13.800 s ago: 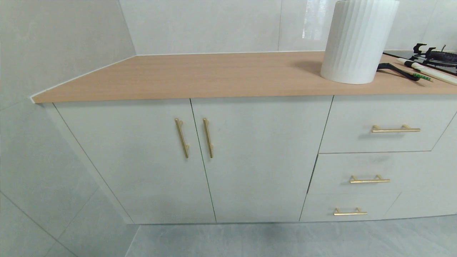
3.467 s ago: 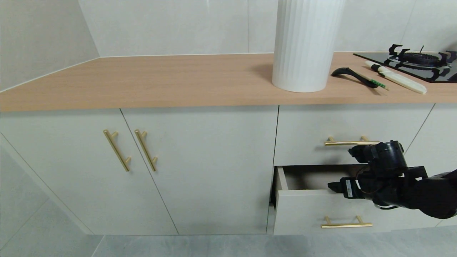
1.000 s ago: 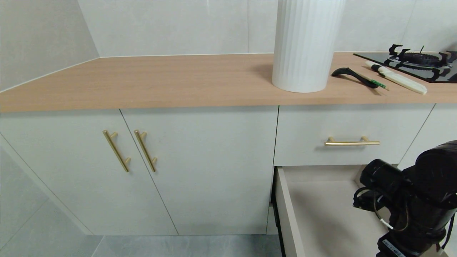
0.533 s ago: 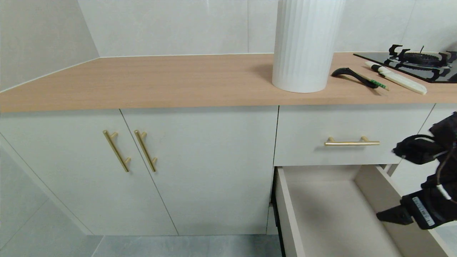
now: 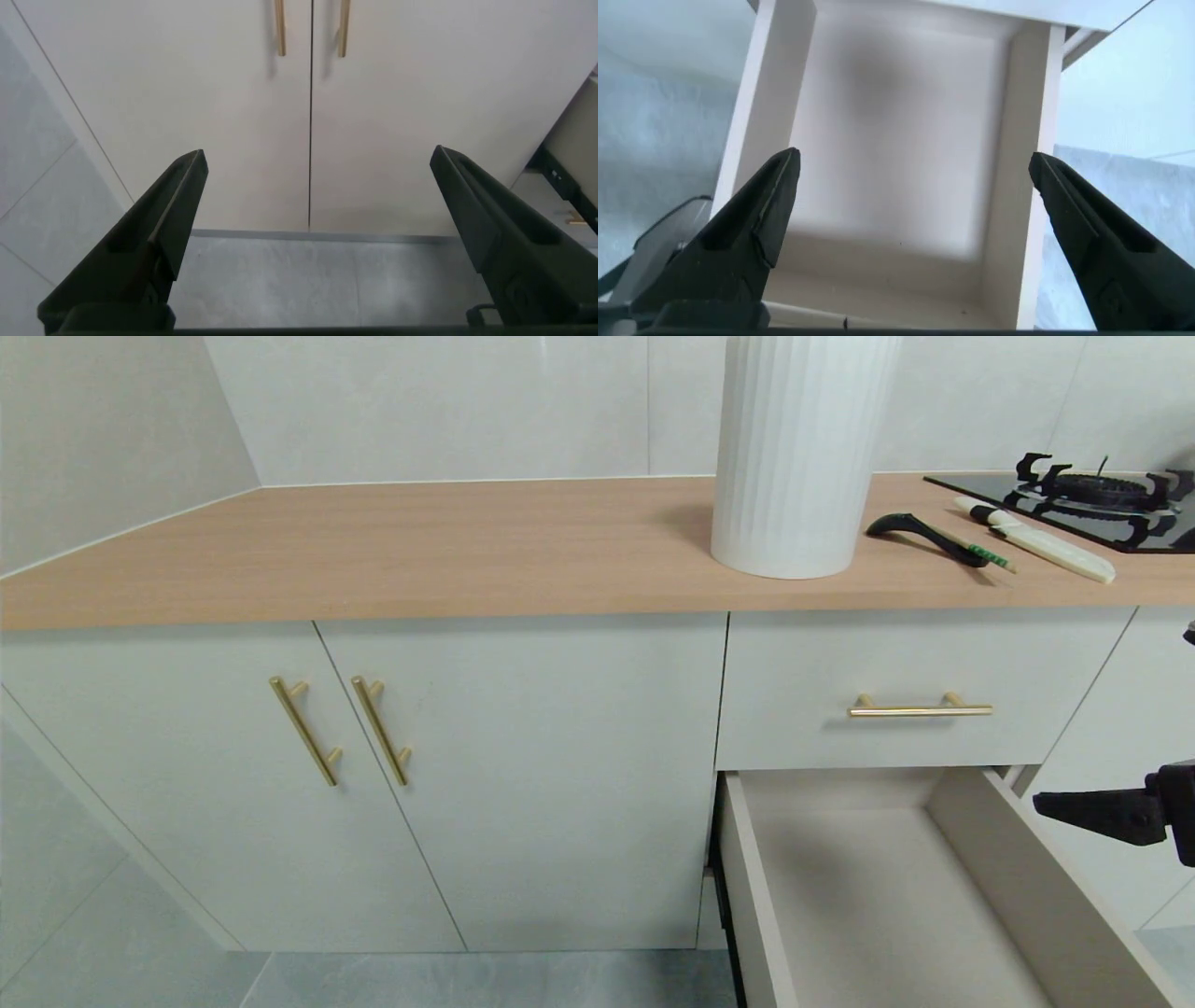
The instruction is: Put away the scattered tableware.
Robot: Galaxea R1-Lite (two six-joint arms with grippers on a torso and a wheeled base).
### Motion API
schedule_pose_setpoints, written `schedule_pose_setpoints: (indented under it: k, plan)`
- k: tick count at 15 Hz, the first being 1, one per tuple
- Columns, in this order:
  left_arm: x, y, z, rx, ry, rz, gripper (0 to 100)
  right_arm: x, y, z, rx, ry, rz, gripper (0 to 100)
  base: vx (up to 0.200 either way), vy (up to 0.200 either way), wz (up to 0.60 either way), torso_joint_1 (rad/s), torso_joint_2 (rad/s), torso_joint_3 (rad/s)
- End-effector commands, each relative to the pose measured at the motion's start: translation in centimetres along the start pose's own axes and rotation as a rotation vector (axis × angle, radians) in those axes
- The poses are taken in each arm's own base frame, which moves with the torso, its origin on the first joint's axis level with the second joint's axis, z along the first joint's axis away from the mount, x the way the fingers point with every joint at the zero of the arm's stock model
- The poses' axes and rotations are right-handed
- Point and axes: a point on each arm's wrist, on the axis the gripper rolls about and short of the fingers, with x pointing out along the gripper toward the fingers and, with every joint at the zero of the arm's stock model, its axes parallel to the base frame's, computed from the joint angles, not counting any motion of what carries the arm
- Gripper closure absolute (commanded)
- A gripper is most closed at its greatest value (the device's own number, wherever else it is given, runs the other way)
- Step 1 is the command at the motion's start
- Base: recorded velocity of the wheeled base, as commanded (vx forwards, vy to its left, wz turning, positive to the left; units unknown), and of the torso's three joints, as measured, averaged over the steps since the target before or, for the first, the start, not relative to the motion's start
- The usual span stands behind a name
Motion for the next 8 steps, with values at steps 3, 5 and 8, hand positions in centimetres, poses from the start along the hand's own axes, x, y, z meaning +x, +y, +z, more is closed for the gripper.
schedule_pose_setpoints:
  k: [3,5,8]
  plan:
    - [0.01,0.00,0.01,-0.001,0.001,0.000,0,-0.34,-0.08,-0.10,0.001,-0.012,-0.002,0,0.000,0.000,0.00,0.000,0.00,0.000]
    - [0.01,0.00,0.01,-0.001,0.001,0.002,0,-0.36,-0.08,-0.14,-0.001,-0.012,-0.002,0,0.000,0.000,0.00,0.000,0.00,0.000]
    - [0.01,0.00,0.01,-0.001,0.001,0.000,0,-0.45,-0.10,-0.13,0.000,-0.017,-0.002,0,0.000,0.000,0.00,0.040,-0.21,-0.163]
